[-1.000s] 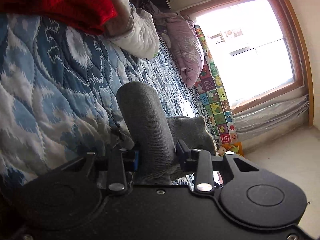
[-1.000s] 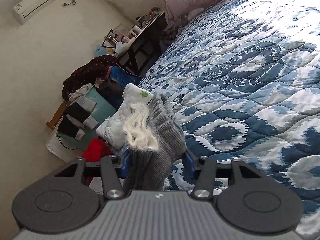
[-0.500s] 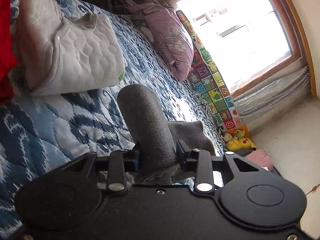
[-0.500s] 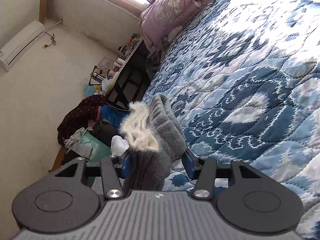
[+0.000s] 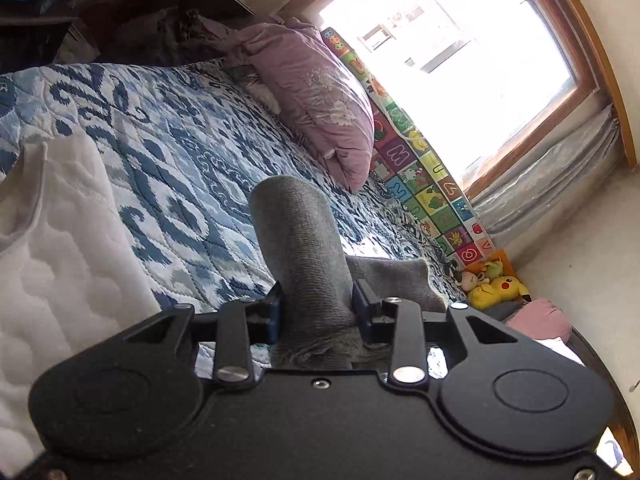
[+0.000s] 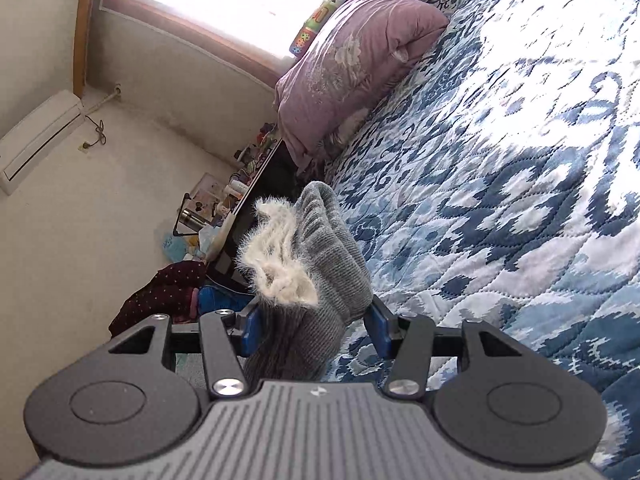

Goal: Fold clothes

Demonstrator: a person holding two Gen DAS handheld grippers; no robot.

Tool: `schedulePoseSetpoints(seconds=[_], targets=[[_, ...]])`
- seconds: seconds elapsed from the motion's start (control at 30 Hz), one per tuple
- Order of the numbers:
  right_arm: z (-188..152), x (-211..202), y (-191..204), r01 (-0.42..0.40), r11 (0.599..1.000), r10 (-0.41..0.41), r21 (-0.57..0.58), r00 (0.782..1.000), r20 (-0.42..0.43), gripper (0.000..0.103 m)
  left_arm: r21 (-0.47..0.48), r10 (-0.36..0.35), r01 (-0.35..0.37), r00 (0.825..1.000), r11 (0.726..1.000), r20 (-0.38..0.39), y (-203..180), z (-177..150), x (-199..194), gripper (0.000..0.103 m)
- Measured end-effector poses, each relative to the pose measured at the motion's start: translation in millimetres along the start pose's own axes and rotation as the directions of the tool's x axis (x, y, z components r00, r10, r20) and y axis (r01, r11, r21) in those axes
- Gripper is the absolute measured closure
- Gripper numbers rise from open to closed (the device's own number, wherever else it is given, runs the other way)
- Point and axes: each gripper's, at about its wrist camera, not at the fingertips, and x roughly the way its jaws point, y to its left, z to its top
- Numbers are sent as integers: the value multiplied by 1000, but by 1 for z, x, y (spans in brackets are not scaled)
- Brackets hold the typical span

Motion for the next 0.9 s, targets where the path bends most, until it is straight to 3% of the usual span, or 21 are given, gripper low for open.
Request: schedulePoseSetpoints(seconds=[0.03, 0.07, 0.13, 0.27, 0.43, 0.6, 0.8, 0.9], targets=[[-1, 10, -3, 89, 996, -90, -26, 996, -19, 27, 56, 164, -163, 986, 985, -18, -1, -2, 8, 38], [-3, 15, -8, 144, 989, -146, -36, 988, -54, 25, 101, 273, -269, 961, 958, -32, -3, -6, 12, 41], [-9, 21, -18, 232, 970, -239, -66, 964, -115, 26, 176, 257, -256, 966, 951, 15, -10, -21, 0, 42], [-29, -16, -24, 170, 966, -200, -194, 969, -146, 25, 275, 222, -235, 972, 932, 75, -24, -59, -31, 41], [-61, -90, -33, 174, 948, -231, -266, 953, -198, 23, 254, 207, -207, 978, 945, 26, -32, -104, -58, 39], [-93, -178, -32, 216, 919, -297, -331, 930, -216, 7, 216, 198, -178, 977, 960, -77, -57, -161, -89, 28], [-126, -274, -30, 308, 874, -409, -376, 885, -223, 0, 241, 241, -188, 948, 952, -210, -96, -238, -127, 15], [-139, -316, -26, 353, 848, -456, -395, 866, -206, 0, 302, 264, -194, 940, 933, -213, -124, -266, -145, 13]])
